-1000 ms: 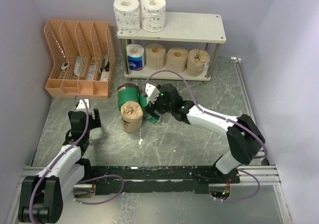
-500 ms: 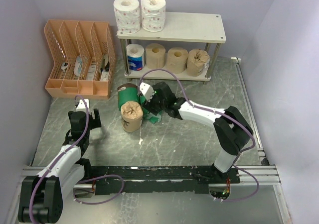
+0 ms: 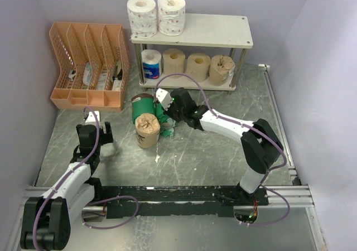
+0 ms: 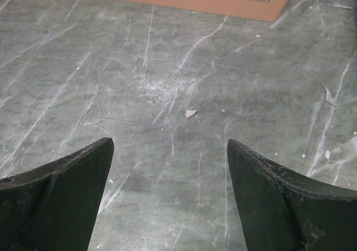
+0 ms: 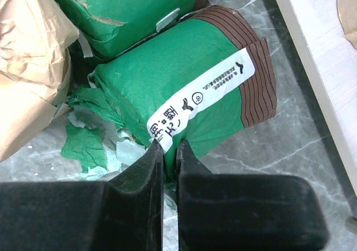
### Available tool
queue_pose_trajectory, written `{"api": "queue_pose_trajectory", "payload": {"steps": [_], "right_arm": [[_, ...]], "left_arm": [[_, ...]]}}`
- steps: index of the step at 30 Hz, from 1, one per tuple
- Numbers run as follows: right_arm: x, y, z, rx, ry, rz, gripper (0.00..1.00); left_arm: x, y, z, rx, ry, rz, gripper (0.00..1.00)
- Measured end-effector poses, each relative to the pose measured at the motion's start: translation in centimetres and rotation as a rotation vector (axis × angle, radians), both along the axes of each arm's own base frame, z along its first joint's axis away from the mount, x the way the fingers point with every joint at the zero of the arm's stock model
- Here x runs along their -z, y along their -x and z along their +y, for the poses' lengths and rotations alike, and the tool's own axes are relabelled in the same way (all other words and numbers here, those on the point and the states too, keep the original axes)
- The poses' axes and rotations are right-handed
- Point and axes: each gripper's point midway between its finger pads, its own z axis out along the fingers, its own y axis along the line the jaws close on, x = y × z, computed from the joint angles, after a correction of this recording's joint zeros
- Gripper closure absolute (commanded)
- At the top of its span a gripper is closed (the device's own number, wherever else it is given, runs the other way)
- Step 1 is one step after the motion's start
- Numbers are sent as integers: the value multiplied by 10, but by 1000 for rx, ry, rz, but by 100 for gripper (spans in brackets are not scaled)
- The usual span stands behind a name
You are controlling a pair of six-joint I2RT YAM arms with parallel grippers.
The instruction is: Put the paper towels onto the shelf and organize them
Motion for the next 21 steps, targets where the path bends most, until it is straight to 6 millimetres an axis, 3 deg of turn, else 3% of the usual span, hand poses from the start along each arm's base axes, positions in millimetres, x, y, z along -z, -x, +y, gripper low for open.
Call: {"api": "queue_pose_trajectory", "payload": {"steps": [5, 9, 14, 17, 21], "right_arm": [[-15, -2, -3, 60, -67, 85, 100], [-47, -11, -8, 144, -191, 168, 100], [-121, -41, -30, 281, -479, 245, 100], [-172, -62, -70, 376, -710, 270, 100], [-239, -75, -119, 458, -1000, 264, 100]], "left_arm": [[0, 0, 0, 0, 0, 0, 6], [0, 0, 0, 0, 0, 0, 6], [0, 0, 0, 0, 0, 0, 6], [0, 0, 0, 0, 0, 0, 6], [0, 0, 0, 0, 0, 0, 6]]}}
